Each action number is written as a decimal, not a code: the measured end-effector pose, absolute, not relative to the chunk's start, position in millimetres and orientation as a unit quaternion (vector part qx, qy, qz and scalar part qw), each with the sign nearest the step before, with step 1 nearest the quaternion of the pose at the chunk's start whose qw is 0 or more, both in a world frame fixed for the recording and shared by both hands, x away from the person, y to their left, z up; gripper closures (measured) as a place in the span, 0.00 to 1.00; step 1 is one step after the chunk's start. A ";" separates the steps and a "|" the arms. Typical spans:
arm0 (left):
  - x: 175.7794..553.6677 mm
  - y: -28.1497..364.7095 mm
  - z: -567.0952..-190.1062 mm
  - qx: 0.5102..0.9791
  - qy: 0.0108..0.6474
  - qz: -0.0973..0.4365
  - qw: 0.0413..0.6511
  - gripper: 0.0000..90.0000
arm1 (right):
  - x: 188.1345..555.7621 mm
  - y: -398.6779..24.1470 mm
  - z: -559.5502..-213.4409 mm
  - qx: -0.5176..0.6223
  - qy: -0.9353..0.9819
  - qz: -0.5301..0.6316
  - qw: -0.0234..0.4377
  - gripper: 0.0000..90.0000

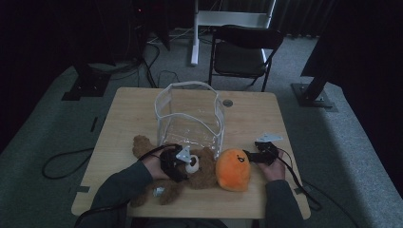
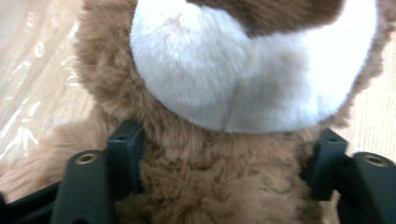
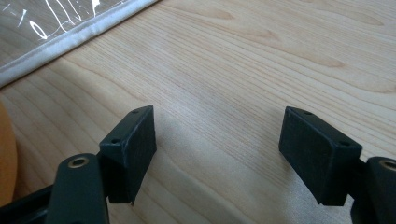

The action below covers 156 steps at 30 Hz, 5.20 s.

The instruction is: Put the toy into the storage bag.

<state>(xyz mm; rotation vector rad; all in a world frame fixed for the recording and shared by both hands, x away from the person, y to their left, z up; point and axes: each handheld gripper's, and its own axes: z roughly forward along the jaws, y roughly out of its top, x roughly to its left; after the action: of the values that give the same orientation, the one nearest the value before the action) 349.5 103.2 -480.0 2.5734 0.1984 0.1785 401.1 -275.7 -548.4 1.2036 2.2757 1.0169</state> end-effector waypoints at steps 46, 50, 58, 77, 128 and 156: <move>331.7 187.3 -425.5 0.803 0.138 0.021 0.580 0.53 | 400.8 -275.6 -548.4 0.428 0.808 0.361 0.185 0.29; 332.5 188.5 -424.1 0.794 0.139 0.016 0.592 0.53 | 400.9 -275.6 -548.4 0.428 0.808 0.361 0.186 0.29; 332.3 191.1 -419.5 0.784 0.140 0.020 0.605 0.53 | 400.9 -275.6 -548.3 0.428 0.808 0.361 0.185 0.29; 332.7 201.9 -411.4 0.767 0.147 0.018 0.624 0.53 | 400.6 -275.6 -548.4 0.428 0.808 0.361 0.185 0.29; 332.6 242.5 -384.5 0.727 0.190 0.048 0.658 0.53 | 400.5 -275.7 -548.4 0.427 0.808 0.361 0.186 0.29; 332.0 272.3 -359.7 0.701 0.209 0.090 0.676 0.53 | 400.4 -275.7 -548.4 0.427 0.808 0.361 0.186 0.29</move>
<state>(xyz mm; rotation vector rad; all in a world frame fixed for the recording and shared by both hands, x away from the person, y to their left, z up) 332.0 272.3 -359.7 1.5765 0.4699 0.2021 400.4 -275.7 -548.4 1.2024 2.2756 1.0171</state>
